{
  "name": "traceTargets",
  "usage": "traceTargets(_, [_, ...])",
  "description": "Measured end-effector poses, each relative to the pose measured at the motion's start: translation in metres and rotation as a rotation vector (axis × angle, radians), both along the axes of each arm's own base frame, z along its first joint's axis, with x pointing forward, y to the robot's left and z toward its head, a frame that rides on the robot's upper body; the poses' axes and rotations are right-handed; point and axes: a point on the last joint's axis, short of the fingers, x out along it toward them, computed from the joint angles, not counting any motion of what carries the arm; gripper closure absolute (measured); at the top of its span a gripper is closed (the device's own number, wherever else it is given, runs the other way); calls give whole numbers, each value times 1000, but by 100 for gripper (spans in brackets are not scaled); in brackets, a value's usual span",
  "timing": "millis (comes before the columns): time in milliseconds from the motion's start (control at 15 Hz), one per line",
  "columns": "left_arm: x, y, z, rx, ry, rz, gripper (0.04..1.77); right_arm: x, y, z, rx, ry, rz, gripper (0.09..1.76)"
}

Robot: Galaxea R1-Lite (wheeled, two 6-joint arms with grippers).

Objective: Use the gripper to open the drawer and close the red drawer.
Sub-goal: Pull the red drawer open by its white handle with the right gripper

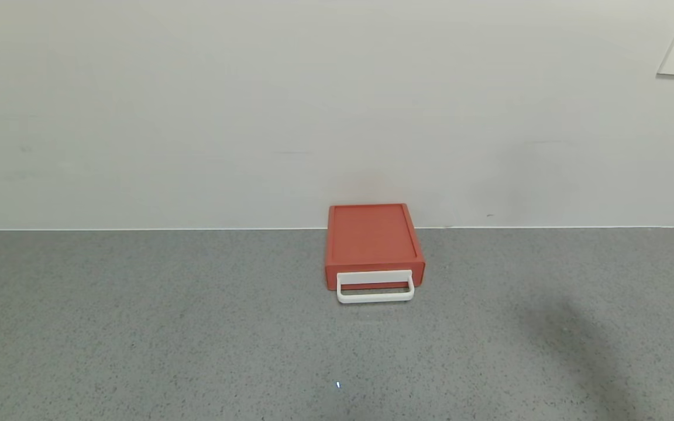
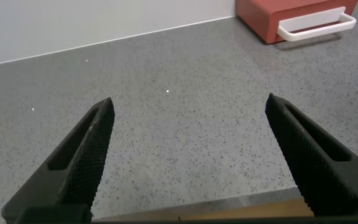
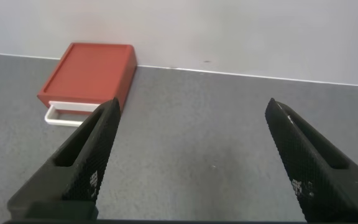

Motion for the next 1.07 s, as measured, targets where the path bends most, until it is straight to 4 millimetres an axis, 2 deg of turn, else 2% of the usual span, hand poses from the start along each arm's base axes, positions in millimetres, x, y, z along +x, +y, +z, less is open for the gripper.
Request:
traceTargets(133, [0, 0, 0, 0, 0, 0, 6, 42, 11, 12, 29, 76, 35, 14])
traceTargets(267, [0, 0, 0, 0, 0, 0, 6, 82, 26, 15, 66, 177, 60, 14])
traceTargets(400, [0, 0, 0, 0, 0, 0, 6, 119, 44, 8, 86, 277, 61, 14])
traceTargets(533, [0, 0, 0, 0, 0, 0, 6, 147, 68, -5, 95, 367, 62, 14])
traceTargets(800, [0, 0, 0, 0, 0, 0, 6, 180, 115, -35, 72, 544, 34, 14])
traceTargets(1067, [0, 0, 0, 0, 0, 0, 6, 201, 142, -57, 80, 725, -22, 14])
